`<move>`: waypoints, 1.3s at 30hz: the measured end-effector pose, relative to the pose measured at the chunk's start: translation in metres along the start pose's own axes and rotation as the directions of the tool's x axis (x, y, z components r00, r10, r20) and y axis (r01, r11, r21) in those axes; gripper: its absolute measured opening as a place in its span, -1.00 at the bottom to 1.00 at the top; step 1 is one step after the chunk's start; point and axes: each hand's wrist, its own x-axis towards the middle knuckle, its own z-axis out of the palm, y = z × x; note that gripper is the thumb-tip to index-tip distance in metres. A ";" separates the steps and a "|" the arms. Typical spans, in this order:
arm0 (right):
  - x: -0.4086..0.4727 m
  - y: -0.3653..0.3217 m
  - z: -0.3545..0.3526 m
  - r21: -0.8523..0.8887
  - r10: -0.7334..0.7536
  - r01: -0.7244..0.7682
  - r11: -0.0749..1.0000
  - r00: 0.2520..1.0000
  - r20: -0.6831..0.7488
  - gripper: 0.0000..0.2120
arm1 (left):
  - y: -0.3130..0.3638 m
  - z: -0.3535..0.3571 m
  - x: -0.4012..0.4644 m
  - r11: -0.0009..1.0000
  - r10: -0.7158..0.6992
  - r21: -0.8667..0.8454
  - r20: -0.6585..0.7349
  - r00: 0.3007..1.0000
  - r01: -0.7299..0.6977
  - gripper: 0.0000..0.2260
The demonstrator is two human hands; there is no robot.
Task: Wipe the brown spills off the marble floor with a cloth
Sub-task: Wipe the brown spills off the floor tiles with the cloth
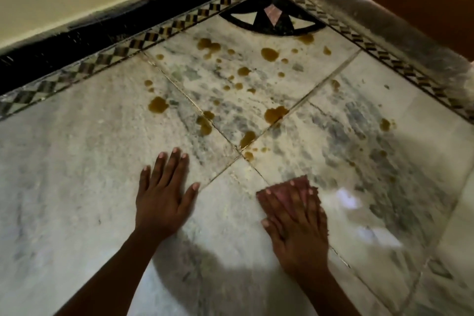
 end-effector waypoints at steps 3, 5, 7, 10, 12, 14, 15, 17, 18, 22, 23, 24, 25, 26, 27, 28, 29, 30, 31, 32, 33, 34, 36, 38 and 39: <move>0.037 0.014 0.006 -0.002 0.102 -0.102 0.995 0.994 -0.048 -0.42 | 0.003 0.002 -0.001 0.999 -0.017 0.028 -0.026 1.000 0.017 -0.35; 0.072 -0.009 0.009 0.012 0.159 -0.158 0.987 0.987 -0.026 -0.37 | 0.002 0.000 0.000 1.000 -0.016 0.021 -0.028 0.999 0.017 -0.35; 0.088 -0.042 0.010 -0.009 0.048 -0.048 0.999 0.999 -0.011 -0.39 | 0.002 -0.002 0.003 1.000 -0.010 0.025 -0.030 0.999 0.011 -0.34; 0.061 -0.057 0.008 -0.056 -0.220 0.220 0.974 0.975 0.018 -0.43 | -0.008 -0.009 0.016 0.999 -0.016 0.051 -0.056 0.998 0.019 -0.33; 0.038 -0.043 0.006 -0.046 -0.243 0.244 0.969 0.970 0.024 -0.46 | -0.026 -0.014 0.035 0.994 -0.074 0.078 -0.086 0.994 0.081 -0.32; 0.037 -0.030 0.005 -0.022 -0.166 0.166 0.986 0.986 0.000 -0.49 | -0.046 -0.018 0.053 0.989 -0.128 0.069 -0.077 0.989 0.134 -0.30; 0.045 -0.031 0.007 -0.027 -0.119 0.119 0.993 0.993 -0.019 -0.48 | -0.053 -0.017 0.059 0.987 -0.147 0.058 -0.070 0.987 0.151 -0.29; 0.077 -0.045 0.012 -0.040 -0.061 0.059 0.997 0.997 -0.048 -0.45 | -0.056 -0.011 0.060 0.985 -0.170 0.029 -0.072 0.983 0.172 -0.31; 0.097 -0.057 0.015 -0.040 -0.075 0.073 0.996 0.996 -0.050 -0.44 | -0.056 -0.010 0.059 0.984 -0.175 0.021 -0.089 0.981 0.177 -0.32; 0.126 -0.095 0.012 -0.029 -0.234 0.235 0.972 0.972 0.010 -0.44 | -0.052 -0.016 0.058 0.981 -0.190 0.016 -0.109 0.976 0.193 -0.34; 0.116 -0.096 0.011 -0.044 -0.270 0.271 0.962 0.963 0.018 -0.44 | -0.052 -0.018 0.060 0.981 -0.190 0.012 -0.106 0.976 0.192 -0.34; 0.100 -0.093 0.010 -0.063 -0.297 0.298 0.952 0.955 0.023 -0.45 | -0.051 -0.019 0.059 0.982 -0.186 0.011 -0.108 0.977 0.188 -0.34; 0.085 -0.087 0.008 -0.060 -0.312 0.314 0.948 0.949 0.032 -0.45 | -0.051 -0.019 0.059 0.982 -0.185 0.009 -0.114 0.976 0.187 -0.35; 0.076 -0.080 0.006 -0.039 -0.309 0.310 0.950 0.951 0.037 -0.45 | -0.051 -0.017 0.059 0.982 -0.188 0.003 -0.119 0.975 0.190 -0.35; 0.074 -0.073 0.006 -0.022 -0.277 0.277 0.961 0.960 0.032 -0.45 | -0.052 -0.016 0.059 0.981 -0.191 0.004 -0.123 0.974 0.193 -0.36; 0.080 -0.070 0.007 -0.022 -0.220 0.221 0.975 0.975 0.029 -0.45 | -0.053 -0.013 0.059 0.981 -0.192 0.004 -0.126 0.973 0.194 -0.36; 0.093 -0.073 0.008 -0.030 -0.149 0.149 0.988 0.989 0.023 -0.43 | -0.054 -0.012 0.060 0.981 -0.191 0.004 -0.136 0.972 0.194 -0.37; 0.111 -0.082 0.012 -0.039 -0.085 0.085 0.996 0.996 0.004 -0.42 | -0.055 -0.012 0.062 0.981 -0.189 0.007 -0.146 0.971 0.192 -0.37; 0.131 -0.095 0.018 -0.038 -0.027 0.026 0.999 1.000 -0.014 -0.40 | -0.056 -0.011 0.062 0.981 -0.190 0.007 -0.151 0.970 0.193 -0.38; 0.149 -0.111 0.022 -0.017 0.013 -0.013 1.000 1.000 -0.020 -0.38 | -0.056 -0.012 0.063 0.982 -0.187 0.007 -0.155 0.970 0.190 -0.38; 0.164 -0.128 0.024 0.007 0.022 -0.022 1.000 1.000 -0.004 -0.38 | -0.056 -0.013 0.063 0.982 -0.185 0.009 -0.158 0.970 0.189 -0.39; 0.172 -0.143 0.025 0.023 0.002 -0.002 1.000 1.000 0.013 -0.37 | -0.056 -0.014 0.063 0.982 -0.186 0.010 -0.157 0.970 0.189 -0.41; 0.164 -0.161 0.024 -0.001 -0.109 0.109 0.994 0.993 0.038 -0.39 | -0.056 -0.017 0.064 0.982 -0.185 0.006 -0.147 0.972 0.187 -0.43; 0.134 -0.160 0.019 -0.027 -0.225 0.226 0.974 0.973 0.051 -0.45 | -0.056 -0.019 0.065 0.981 -0.193 -0.018 -0.142 0.971 0.193 -0.44; 0.117 -0.152 0.016 -0.027 -0.245 0.247 0.969 0.968 0.053 -0.47 | -0.056 -0.019 0.064 0.981 -0.194 -0.028 -0.140 0.971 0.192 -0.45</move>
